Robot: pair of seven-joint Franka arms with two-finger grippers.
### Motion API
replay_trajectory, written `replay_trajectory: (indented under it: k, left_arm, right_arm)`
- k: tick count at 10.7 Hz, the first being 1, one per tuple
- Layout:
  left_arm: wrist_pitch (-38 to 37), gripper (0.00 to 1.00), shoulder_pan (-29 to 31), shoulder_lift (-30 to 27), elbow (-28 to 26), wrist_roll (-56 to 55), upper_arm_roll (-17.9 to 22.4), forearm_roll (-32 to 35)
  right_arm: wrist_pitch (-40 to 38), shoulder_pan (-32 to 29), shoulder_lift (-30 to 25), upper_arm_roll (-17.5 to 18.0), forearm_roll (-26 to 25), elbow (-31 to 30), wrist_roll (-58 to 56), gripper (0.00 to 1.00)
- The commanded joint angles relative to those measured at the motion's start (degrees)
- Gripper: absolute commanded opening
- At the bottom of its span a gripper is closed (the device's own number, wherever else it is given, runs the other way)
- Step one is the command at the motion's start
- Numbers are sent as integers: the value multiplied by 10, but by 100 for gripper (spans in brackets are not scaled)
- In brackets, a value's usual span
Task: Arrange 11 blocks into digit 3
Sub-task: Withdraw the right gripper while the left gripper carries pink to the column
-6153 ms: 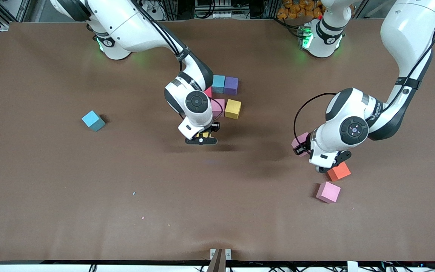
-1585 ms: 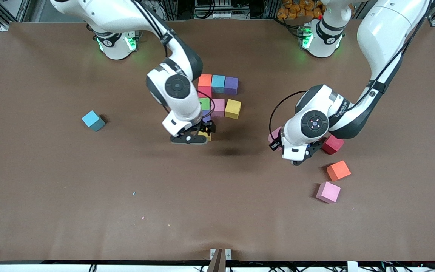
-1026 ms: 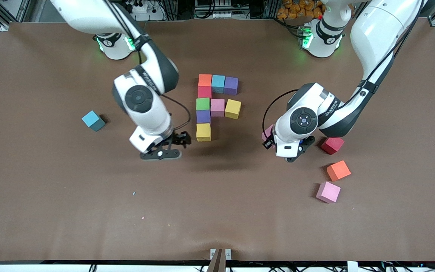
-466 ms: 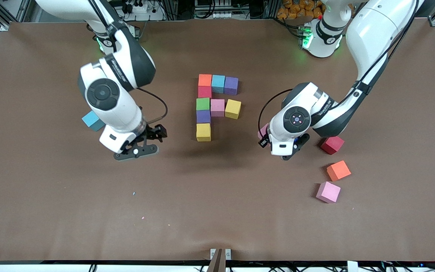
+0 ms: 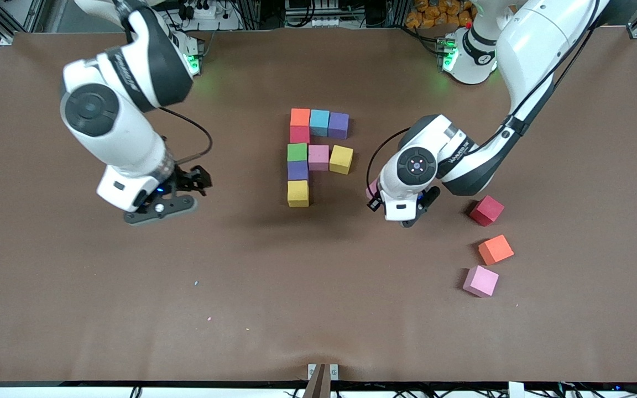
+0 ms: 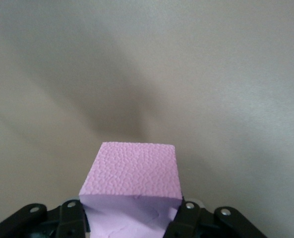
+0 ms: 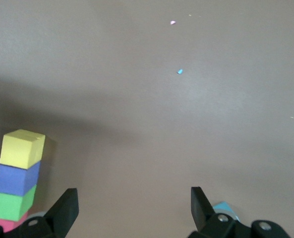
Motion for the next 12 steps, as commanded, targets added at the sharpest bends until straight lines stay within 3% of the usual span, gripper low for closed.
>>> replay_trajectory:
  k: [1,5,9,12]
  left_arm:
    - [33,3,-14,14,4,-72,2,-10]
    - [115,3,-62,33,3,-232,26,-4]
    - [164,3,-153,44,5,-359,99,-5]
    - [201,3,-167,51,3,-447,102,-4]
  right_arm:
    - [-14,-4,-29,-17,2,-13,-46,100]
    - [-50,-5,-60,-49,22,-15,-90,100]
    - [-64,-8,-80,-56,23,-15,-91,100]
    - [-63,-18,-90,-61,27,-19,-91,100]
